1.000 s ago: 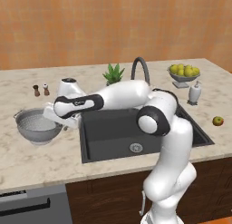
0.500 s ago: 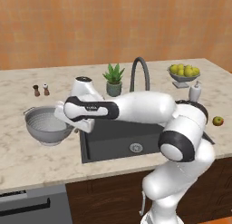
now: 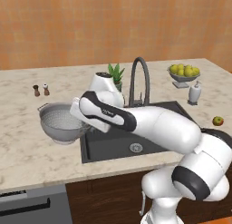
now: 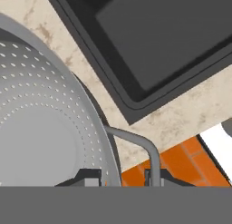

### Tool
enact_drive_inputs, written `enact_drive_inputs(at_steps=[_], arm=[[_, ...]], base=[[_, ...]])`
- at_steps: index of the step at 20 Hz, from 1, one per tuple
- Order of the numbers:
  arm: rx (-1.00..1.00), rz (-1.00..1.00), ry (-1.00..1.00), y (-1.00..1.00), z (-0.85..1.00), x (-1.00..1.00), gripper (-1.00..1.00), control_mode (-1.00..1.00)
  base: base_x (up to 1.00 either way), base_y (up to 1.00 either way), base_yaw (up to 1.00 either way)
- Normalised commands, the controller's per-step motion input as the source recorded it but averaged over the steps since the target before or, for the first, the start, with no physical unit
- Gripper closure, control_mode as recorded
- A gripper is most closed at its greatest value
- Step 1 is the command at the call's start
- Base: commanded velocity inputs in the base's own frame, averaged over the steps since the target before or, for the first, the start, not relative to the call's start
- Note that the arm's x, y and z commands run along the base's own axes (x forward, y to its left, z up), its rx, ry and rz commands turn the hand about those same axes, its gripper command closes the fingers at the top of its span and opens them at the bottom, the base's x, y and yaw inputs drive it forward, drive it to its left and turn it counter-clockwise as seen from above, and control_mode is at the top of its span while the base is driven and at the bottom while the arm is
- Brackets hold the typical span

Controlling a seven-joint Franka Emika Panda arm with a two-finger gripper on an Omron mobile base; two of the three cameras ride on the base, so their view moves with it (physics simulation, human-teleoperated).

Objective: Put the colander in the sink, put the apple in the colander, and turn on the sink faucet and pour water over the colander.

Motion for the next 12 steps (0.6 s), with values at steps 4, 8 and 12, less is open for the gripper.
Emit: enact_drive_inputs(at_steps=[4,8,12], arm=[[0.0,-0.01,0.03,-0.53,0.27,-0.31,1.0,-1.0],[-0.01,-0.07,0.02,-0.41,0.17,-0.4,1.0,-1.0],[-0.01,-0.06,0.0,-0.35,0.08,-0.44,1.0,-1.0]], base=[[0.0,0.0,0.0],[0.0,0.0,0.0],[0.0,0.0,0.0]])
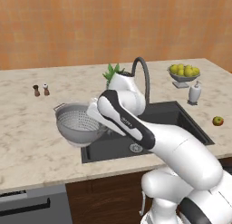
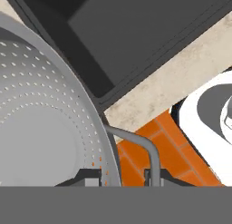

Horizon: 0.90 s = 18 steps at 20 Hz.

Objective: Put the colander in the sink, put the apple in the colander, and turn on the sink faucet and pour water over the colander.

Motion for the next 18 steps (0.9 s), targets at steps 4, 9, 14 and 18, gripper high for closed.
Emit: enact_drive_inputs(at_steps=[4,9,14,18], arm=[[0.0,-0.01,0.03,-0.27,0.01,-0.35,1.0,-1.0],[0.0,0.0,0.0,-0.32,0.01,-0.36,1.0,-1.0],[-0.01,-0.02,0.0,-0.61,0.13,-0.23,1.0,-1.0],[0.0,-0.04,0.07,-0.6,0.06,-0.03,1.0,-1.0]], base=[[0.0,0.0,0.0],[0.0,0.0,0.0],[0.0,0.0,0.0],[0.0,0.0,0.0]])
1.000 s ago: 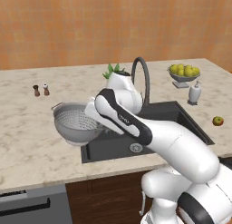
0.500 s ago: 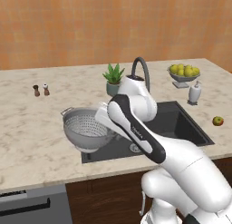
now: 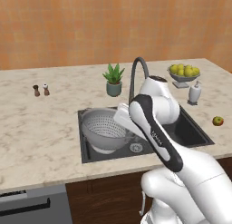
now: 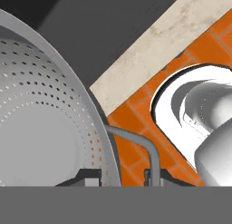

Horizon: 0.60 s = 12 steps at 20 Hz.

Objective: Put the colander in the sink, put the apple in the colander, and turn on the sink faucet and pour water over the colander.

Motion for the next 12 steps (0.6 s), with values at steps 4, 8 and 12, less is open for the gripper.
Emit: enact_drive_inputs(at_steps=[4,8,12], arm=[[0.0,0.0,0.08,-0.45,0.01,-0.32,1.0,-1.0],[0.0,0.0,0.15,-0.28,0.0,-0.19,1.0,-1.0],[0.0,0.0,0.01,-0.62,0.0,0.0,1.0,-1.0]], base=[[0.0,0.0,0.0],[0.0,0.0,0.0],[0.0,0.0,0.0]])
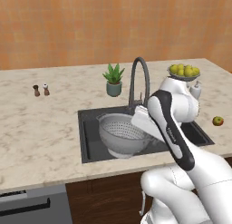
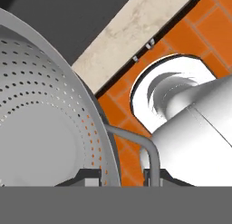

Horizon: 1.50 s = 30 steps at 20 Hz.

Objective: Put the colander in the sink, put the apple in the colander, and turn on the sink faucet and pour water over the colander.

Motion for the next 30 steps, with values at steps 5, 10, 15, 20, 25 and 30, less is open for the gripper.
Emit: enact_drive_inputs(at_steps=[5,10,15,20,25,30], arm=[[0.0,0.1,-0.01,-0.74,0.0,-0.11,1.0,-1.0],[0.0,0.19,-0.02,-0.67,0.0,-0.14,1.0,-1.0],[0.0,0.18,-0.02,-0.7,0.0,0.05,1.0,-1.0],[0.0,0.18,0.0,-0.7,0.0,0.04,1.0,-1.0],[0.0,0.14,0.0,-0.61,0.0,0.31,1.0,-1.0],[0.03,0.11,-0.03,-0.42,0.0,0.45,1.0,-1.0]], base=[[0.0,0.0,0.0],[0.0,0.0,0.0],[0.0,0.0,0.0],[0.0,0.0,0.0],[0.0,0.0,0.0],[0.0,0.0,0.0]])
